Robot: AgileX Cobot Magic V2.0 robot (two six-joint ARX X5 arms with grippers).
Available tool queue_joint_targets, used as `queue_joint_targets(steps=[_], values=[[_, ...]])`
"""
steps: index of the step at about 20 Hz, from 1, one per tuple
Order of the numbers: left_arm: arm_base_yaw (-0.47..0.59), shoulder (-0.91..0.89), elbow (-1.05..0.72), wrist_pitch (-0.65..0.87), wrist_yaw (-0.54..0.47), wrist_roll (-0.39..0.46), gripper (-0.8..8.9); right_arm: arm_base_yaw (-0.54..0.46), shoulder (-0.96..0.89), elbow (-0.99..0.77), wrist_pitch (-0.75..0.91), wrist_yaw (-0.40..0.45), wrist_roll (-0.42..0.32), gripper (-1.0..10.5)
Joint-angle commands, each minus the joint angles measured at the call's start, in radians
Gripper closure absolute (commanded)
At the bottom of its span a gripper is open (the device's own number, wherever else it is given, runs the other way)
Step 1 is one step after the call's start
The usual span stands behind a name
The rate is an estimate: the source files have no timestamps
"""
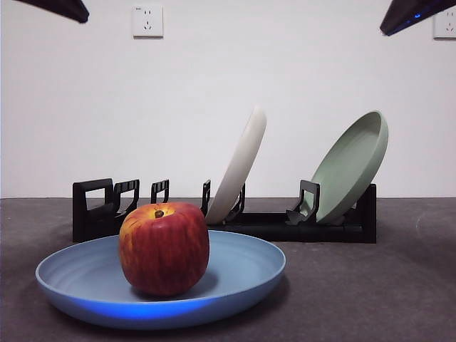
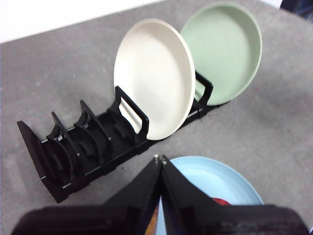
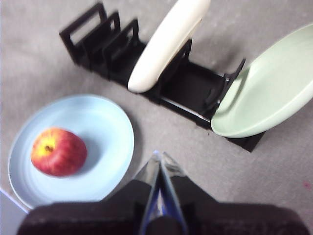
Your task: Take the blue plate from the plate rack,put the plate on the table,take the apple from the table,put the apple in the plate
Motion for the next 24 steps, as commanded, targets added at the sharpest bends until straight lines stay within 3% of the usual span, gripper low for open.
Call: queue_joint_targets(steps=[1, 11, 14, 20, 24], values=[[0.001, -0.001, 0.003, -0.01, -0.003, -0.024, 8.16, -0.003, -0.002, -0.004, 0.005, -0.001, 0.038, 9.5], [0.0, -0.021, 0.003, -0.017, -0.003, -0.016, 8.16, -0.003, -0.002, -0.004, 0.004, -0.001, 0.038, 9.5], [0.035, -0.113, 0.003, -0.035, -0.035, 0.1, 8.16, -0.003, -0.002, -0.004, 0.004, -0.001, 0.038, 9.5], [0.39, -0.376, -0.095, -0.021, 0.058, 0.11, 8.16, -0.003, -0.002, -0.004, 0.004, -0.001, 0.038, 9.5], [0.539, -0.519, -0.285, 0.118, 0.058, 0.11, 8.16, -0.003, -0.002, -0.004, 0.004, -0.001, 0.038, 9.5]])
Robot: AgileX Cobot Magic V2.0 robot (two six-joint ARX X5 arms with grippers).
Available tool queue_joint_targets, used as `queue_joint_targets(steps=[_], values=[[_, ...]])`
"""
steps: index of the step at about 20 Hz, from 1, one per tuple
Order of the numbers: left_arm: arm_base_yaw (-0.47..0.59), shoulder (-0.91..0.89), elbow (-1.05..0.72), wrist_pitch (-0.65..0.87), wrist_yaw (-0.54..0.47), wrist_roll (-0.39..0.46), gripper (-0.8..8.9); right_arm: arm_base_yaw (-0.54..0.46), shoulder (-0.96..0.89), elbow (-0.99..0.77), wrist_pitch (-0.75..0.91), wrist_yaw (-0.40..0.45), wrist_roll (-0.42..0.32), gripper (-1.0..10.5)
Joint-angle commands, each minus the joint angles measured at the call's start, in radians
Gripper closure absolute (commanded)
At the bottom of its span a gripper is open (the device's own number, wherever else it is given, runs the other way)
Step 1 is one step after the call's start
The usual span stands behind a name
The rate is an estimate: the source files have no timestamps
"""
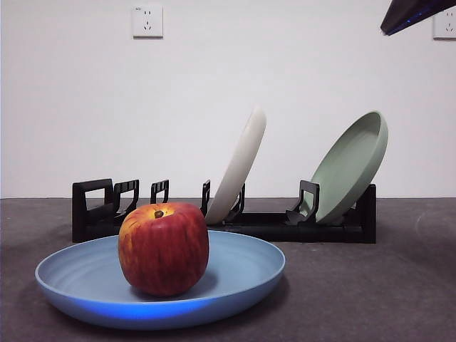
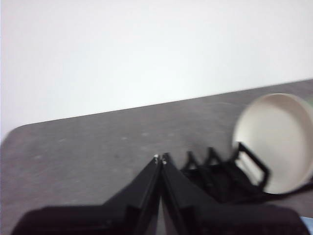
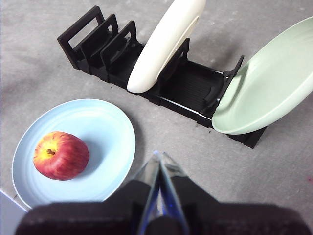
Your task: Take the blue plate from the plate rack,put the plate on the table,take the apple from the table,put the apple in the plate
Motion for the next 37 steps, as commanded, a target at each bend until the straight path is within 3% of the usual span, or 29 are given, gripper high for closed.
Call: queue_joint_targets(steps=[1, 7, 10, 14, 19, 37], values=[[0.05, -0.07, -0.132, 0.096, 0.002, 0.011, 8.16, 0.0, -0.001, -0.004, 0.006, 0.0, 0.01, 9.5], [0.104, -0.196, -0.414, 0.284, -0.002, 0.01, 8.16, 0.0, -0.001, -0.004, 0.006, -0.001, 0.01, 9.5], [0.111, -0.269, -0.5, 0.285, -0.014, -0.011, 8.16, 0.0, -0.001, -0.004, 0.006, -0.001, 0.01, 9.5], [0.111, -0.316, -0.583, 0.284, -0.104, -0.069, 8.16, 0.0, -0.001, -0.004, 0.006, 0.0, 0.01, 9.5], [0.11, -0.316, -0.602, 0.196, -0.113, -0.082, 8.16, 0.0, -0.001, -0.004, 0.006, 0.0, 0.01, 9.5], [0.109, -0.316, -0.602, 0.199, -0.106, -0.089, 8.16, 0.0, -0.002, -0.004, 0.006, 0.0, 0.01, 9.5]])
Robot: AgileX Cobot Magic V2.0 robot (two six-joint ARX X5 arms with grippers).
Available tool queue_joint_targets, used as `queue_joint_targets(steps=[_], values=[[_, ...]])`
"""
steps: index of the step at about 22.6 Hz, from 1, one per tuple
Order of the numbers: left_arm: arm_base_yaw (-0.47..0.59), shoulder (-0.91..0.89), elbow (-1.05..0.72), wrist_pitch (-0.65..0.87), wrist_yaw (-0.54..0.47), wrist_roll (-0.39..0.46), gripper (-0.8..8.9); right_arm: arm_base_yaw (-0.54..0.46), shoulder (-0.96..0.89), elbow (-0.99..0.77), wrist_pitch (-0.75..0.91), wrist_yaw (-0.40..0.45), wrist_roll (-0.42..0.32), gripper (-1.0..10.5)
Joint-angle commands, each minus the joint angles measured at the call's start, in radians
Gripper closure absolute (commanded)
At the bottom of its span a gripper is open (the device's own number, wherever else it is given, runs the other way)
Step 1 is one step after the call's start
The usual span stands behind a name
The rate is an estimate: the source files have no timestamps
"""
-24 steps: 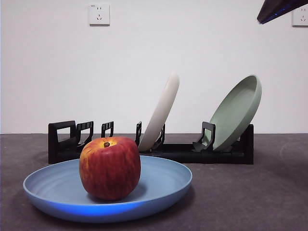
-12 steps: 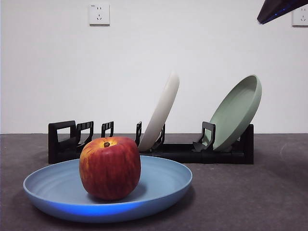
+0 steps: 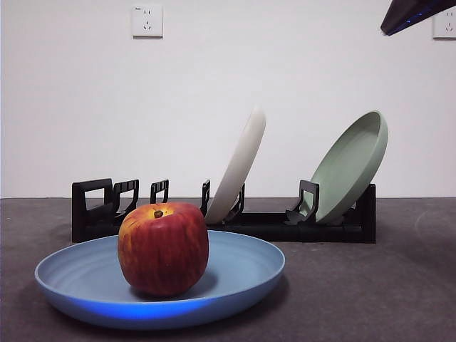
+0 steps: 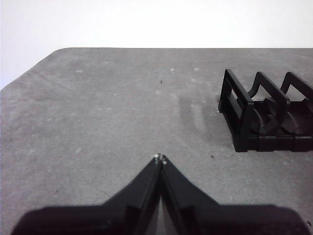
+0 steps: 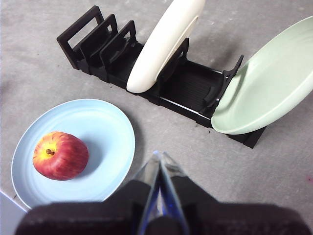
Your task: Take the blue plate from the plate rack,put the plate on the table,take the apple from the table,put the apple in the plate
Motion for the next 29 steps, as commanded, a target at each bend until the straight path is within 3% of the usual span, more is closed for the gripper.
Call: queue_joint_targets(steps=[1, 4, 6, 8, 11, 15, 22, 29], values=[[0.003, -0.003, -0.014, 0.004, -0.002, -0.009, 8.16, 0.001, -0.003, -0.004, 0.006, 0.0, 0.008, 9.5], [0.003, -0.003, -0.014, 0.004, -0.002, -0.008, 8.16, -0.003, -0.047, -0.004, 0.013, 0.061, -0.024, 9.5], [0.003, -0.003, -0.014, 0.004, -0.002, -0.008, 8.16, -0.063, -0.084, -0.007, 0.033, 0.105, -0.101, 9.5], [0.003, -0.003, -0.014, 0.004, -0.002, -0.009, 8.16, -0.195, -0.142, -0.034, 0.098, 0.036, -0.127, 9.5], [0.003, -0.003, -0.014, 0.004, -0.002, -0.009, 8.16, -0.429, -0.293, -0.154, 0.252, -0.156, -0.126, 9.5], [0.003, -0.003, -0.014, 0.004, -0.002, -0.008, 8.16, -0.614, -0.514, -0.409, 0.457, -0.166, -0.125, 9.5], [0.003, -0.003, -0.014, 0.004, -0.002, -0.008, 8.16, -0.605, -0.697, -0.74, 0.62, -0.162, -0.109, 9.5], [0.003, -0.003, -0.013, 0.004, -0.002, -0.008, 8.16, -0.52, -0.816, -0.876, 0.594, -0.157, -0.083, 9.5]])
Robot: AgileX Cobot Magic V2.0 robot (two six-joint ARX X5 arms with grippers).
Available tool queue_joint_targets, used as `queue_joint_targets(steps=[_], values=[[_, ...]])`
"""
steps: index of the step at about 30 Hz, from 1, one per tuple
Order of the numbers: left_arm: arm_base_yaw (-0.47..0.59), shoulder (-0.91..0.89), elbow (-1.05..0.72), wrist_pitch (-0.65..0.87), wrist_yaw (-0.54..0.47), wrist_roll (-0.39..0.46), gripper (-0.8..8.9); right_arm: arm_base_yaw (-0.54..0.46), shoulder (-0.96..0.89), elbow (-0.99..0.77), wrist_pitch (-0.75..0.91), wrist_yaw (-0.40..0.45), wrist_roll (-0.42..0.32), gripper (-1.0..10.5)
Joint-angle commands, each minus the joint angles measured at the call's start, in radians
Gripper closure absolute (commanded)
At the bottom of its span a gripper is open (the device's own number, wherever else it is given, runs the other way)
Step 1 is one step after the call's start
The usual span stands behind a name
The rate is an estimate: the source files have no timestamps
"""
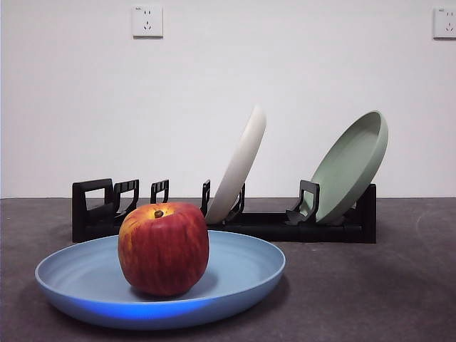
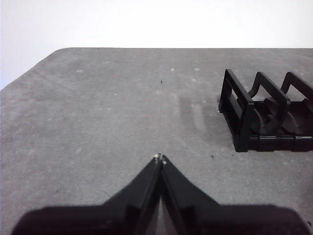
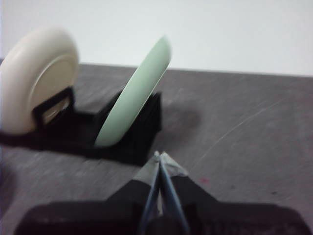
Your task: Take the blue plate from the plate rack,put the plate on the table,take the apple from the table,put the apple in the plate
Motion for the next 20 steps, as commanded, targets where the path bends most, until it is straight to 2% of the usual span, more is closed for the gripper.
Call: queue_joint_targets(steps=[1, 9, 14, 20], values=[[0.003, -0.003, -0.014, 0.004, -0.001, -0.008, 8.16, 0.018, -0.043, -0.017, -0.011, 0.004, 0.017, 9.5], [0.003, -0.003, -0.013, 0.005, -0.001, -0.008, 8.16, 0.018, -0.049, -0.017, -0.119, 0.007, 0.04, 9.5], [0.003, -0.003, -0.013, 0.005, -0.002, -0.008, 8.16, 0.018, -0.047, -0.017, -0.116, 0.002, 0.091, 9.5], [0.003, -0.003, -0.013, 0.005, -0.002, -0.009, 8.16, 0.018, -0.034, -0.017, -0.112, 0.003, 0.095, 9.5]])
